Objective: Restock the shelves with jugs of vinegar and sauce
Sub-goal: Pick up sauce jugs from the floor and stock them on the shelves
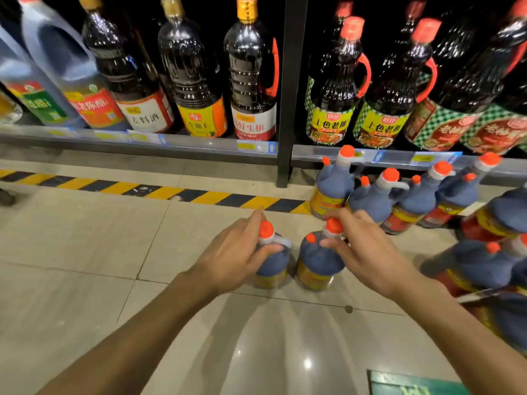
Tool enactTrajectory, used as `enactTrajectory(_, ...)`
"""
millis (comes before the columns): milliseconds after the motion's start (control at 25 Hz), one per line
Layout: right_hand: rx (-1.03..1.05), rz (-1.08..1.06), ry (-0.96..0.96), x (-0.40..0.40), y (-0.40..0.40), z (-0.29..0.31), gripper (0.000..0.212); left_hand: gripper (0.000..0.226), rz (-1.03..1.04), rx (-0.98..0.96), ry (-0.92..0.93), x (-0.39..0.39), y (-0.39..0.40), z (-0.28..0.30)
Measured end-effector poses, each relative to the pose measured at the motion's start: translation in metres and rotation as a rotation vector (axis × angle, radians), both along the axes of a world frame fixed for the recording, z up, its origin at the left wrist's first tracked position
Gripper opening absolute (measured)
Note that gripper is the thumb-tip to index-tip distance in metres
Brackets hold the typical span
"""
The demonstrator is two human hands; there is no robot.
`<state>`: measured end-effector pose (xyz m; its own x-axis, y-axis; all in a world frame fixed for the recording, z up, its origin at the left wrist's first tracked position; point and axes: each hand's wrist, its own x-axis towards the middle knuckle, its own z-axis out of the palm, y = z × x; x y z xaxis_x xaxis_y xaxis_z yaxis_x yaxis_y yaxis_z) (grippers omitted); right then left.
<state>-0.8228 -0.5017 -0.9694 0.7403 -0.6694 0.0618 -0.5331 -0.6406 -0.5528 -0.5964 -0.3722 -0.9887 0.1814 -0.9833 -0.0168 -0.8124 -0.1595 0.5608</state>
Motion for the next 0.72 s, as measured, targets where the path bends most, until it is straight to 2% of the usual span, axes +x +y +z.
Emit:
enactTrajectory(160,0.021,0.051,-0.012,-0.027,0.034,-0.002,0.035,0.032,0.016,-0.106,0.067,-0.027,0.05,-0.007)
enactTrajectory(280,0.093,0.046,0.008,-0.035,0.049,-0.006,0.044,0.035,0.087,-0.171,0.161,-0.043,0.063,-0.013)
enactTrajectory(320,0.137,0.022,-0.023,-0.036,0.054,-0.008,0.047,0.042,0.165,-0.165,0.275,-0.044,0.064,-0.014)
enactTrajectory(400,0.29,-0.103,-0.153,-0.039,0.06,-0.017,0.049,0.072,0.303,-0.131,0.514,-0.042,0.068,-0.024)
enactTrajectory(480,0.467,-0.218,-0.253,-0.047,0.064,-0.034,0.07,0.099,0.343,-0.035,0.627,-0.039,0.076,-0.043)
enactTrajectory(520,0.55,-0.254,-0.28,-0.053,0.066,-0.045,0.079,0.104,0.334,0.021,0.671,-0.039,0.079,-0.05)
enactTrajectory(600,0.717,-0.295,-0.327,-0.064,0.072,-0.066,0.088,0.098,0.297,0.088,0.762,-0.042,0.082,-0.063)
enactTrajectory(720,0.848,-0.305,-0.337,-0.071,0.077,-0.091,0.082,0.078,0.306,0.113,0.858,-0.045,0.079,-0.073)
